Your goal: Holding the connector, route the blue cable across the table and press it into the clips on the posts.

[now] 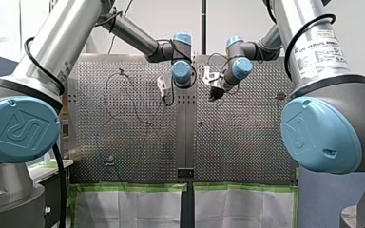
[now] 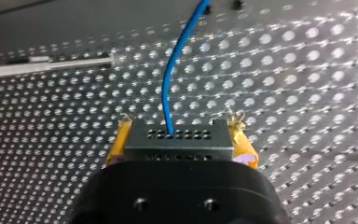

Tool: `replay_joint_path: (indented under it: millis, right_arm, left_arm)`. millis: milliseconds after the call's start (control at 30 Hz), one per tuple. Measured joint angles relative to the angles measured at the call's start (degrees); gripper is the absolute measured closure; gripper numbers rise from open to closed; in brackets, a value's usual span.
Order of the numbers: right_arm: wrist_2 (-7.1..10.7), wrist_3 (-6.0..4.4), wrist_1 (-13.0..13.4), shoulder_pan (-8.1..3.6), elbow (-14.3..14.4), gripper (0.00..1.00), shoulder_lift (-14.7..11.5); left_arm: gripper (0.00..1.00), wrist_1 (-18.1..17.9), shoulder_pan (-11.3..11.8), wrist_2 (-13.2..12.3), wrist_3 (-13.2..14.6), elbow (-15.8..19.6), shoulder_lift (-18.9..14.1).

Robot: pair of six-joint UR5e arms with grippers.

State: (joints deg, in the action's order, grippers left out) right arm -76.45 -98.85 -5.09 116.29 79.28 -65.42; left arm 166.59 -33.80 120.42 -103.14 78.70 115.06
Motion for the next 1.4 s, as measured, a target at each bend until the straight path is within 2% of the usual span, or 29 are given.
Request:
replay_joint_path:
  millis: [167,300,400,500,667,733,833,1100,1300,1400]
  right_arm:
    - [0.00,-0.06,1.2,-0.36,2.5,1.00,-0.2]
    - [-0.26,-0.10,1.4,-0.54,3.1,1.00,-0.2]
    - [-0.30,0.25,1.4,-0.61,3.5,1.00,-0.2]
    - [-0.34,0.96,1.4,-0.77,4.2,1.00,-0.2]
    - [-0.58,3.17,1.7,-1.25,6.4,1.00,-0.2]
    - [-0.59,3.74,2.1,-1.41,7.4,1.00,-0.2]
    - [-0.57,4.05,2.6,-1.61,8.8,1.00,-0.2]
    - [-0.45,3.48,5.0,-1.98,11.3,1.00,-0.1]
    - [-0.39,2.62,7.0,-2.30,11.8,1.00,0.4]
    - [-0.37,2.51,7.5,-2.46,11.9,1.00,1.3]
  left_arm:
    - [1.00,-2.6,0.6,-0.6,0.6,2.6,0.4]
    - [1.00,-4.7,0.9,-1.6,0.9,4.7,0.4]
    - [1.00,-6.3,1.1,-2.5,1.1,6.3,0.7]
    - [1.00,-7.9,1.1,-3.3,1.3,7.9,1.6]
    - [1.00,-10.4,1.0,-4.6,1.5,10.4,3.9]
    - [1.00,-11.4,1.1,-5.3,1.5,11.5,4.8]
    - [1.00,-13.0,1.2,-5.7,1.4,13.0,5.5]
    - [1.00,-17.7,1.3,-7.5,1.2,17.8,5.8]
    - [1.00,-18.7,1.3,-9.1,0.8,21.0,5.8]
    - [1.00,-18.8,1.3,-9.7,0.3,22.5,5.8]
